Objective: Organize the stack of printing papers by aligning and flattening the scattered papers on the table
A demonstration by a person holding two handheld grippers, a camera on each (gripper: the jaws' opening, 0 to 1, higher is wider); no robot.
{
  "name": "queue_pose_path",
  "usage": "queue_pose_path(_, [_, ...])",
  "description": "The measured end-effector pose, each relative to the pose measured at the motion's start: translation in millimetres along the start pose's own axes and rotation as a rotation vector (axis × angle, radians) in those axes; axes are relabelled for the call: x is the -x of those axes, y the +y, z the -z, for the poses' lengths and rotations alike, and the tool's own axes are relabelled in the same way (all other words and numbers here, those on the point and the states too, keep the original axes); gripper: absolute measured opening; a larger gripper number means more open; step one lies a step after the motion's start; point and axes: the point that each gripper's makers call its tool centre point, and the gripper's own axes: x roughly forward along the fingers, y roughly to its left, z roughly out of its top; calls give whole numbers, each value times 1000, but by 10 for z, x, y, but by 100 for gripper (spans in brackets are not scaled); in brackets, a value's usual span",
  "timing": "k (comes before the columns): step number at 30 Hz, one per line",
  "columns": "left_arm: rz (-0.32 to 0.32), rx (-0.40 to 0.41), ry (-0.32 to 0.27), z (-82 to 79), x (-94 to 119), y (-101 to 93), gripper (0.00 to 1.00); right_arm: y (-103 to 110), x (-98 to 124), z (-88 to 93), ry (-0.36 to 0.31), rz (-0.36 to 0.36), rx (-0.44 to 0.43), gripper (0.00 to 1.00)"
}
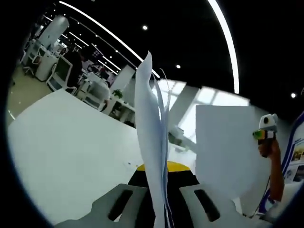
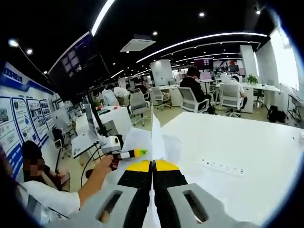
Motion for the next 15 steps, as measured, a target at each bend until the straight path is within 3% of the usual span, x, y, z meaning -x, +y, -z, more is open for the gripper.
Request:
queue_pose_path(11, [8,0,1,-3,-8,-10,6,197,-108,6,4,-100,-24,0])
queue_pose_path(15, [23,13,-1,2,-9,-42,6,200,-138,-4,2,-103,-25,0])
